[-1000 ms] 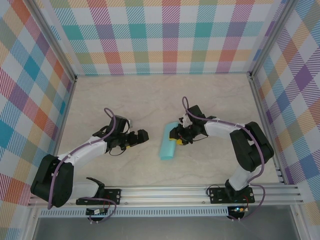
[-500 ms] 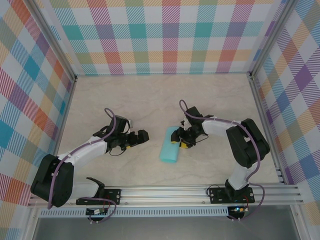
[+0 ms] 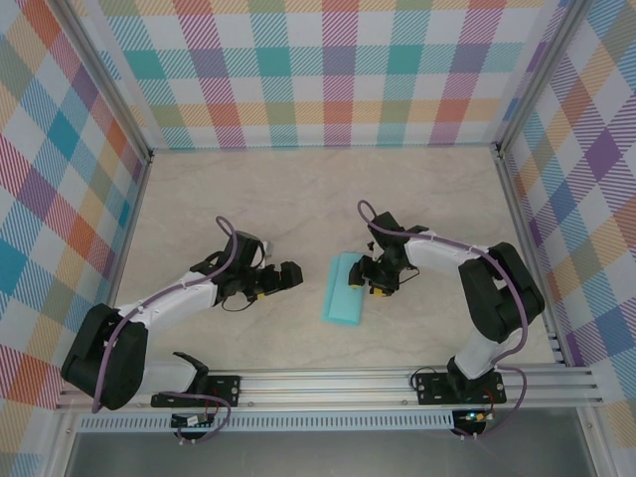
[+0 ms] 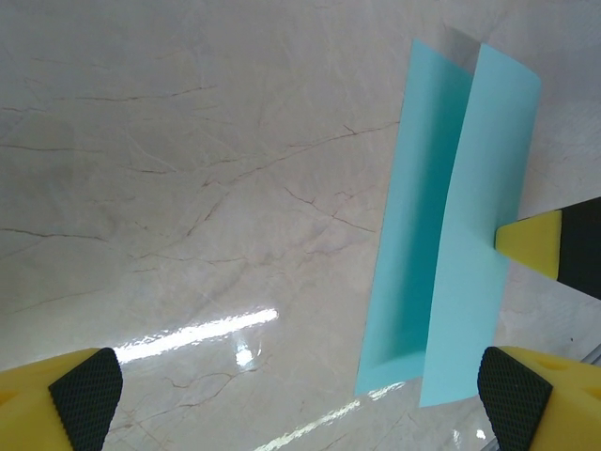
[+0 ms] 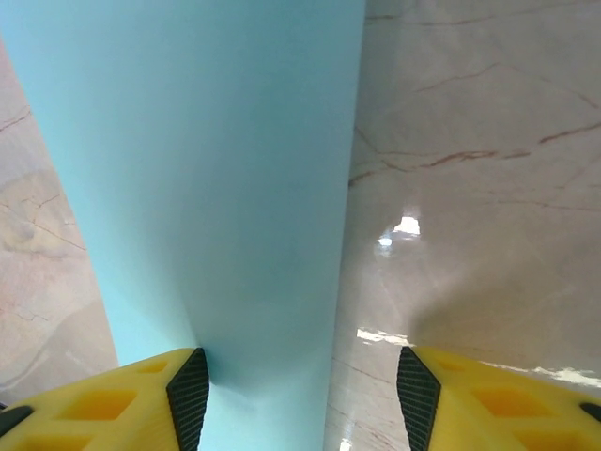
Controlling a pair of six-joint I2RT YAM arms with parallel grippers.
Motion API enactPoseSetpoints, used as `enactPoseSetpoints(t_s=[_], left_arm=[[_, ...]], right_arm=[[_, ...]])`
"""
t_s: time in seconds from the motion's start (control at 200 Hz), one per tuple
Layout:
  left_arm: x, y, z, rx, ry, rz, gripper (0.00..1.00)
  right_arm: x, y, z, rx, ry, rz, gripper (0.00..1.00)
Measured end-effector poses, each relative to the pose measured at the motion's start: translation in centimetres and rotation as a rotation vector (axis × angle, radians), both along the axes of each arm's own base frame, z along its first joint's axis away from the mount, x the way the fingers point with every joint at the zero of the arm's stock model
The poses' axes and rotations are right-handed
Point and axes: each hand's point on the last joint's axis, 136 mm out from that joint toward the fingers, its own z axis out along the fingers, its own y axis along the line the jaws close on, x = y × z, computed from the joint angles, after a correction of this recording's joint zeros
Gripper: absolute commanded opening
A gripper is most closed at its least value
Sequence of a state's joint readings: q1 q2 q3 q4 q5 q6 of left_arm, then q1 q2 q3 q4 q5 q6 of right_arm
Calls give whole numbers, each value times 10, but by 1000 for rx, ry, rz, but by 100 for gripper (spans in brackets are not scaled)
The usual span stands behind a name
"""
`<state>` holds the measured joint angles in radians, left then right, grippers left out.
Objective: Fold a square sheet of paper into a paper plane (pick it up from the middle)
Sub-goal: Fold the square sheet of paper in half at the center of the table, then hold the square sheet of paper at the center of the table.
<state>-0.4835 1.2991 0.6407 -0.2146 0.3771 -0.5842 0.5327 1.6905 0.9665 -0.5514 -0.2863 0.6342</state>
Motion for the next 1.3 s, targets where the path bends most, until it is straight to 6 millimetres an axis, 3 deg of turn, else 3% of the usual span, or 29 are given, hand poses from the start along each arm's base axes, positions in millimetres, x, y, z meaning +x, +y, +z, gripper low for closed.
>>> enactPoseSetpoints(t_s=[0.38, 0.6, 1.3], left_arm=[[6, -6, 5, -9, -10, 1, 100], [9, -5, 19, -23, -57, 19, 100], [12, -2, 20, -9, -72, 35, 100]], right_arm=[[3, 3, -5, -33, -11, 18, 65], [3, 2, -6, -37, -7, 17, 67], [3, 9, -6, -44, 0, 25, 83]])
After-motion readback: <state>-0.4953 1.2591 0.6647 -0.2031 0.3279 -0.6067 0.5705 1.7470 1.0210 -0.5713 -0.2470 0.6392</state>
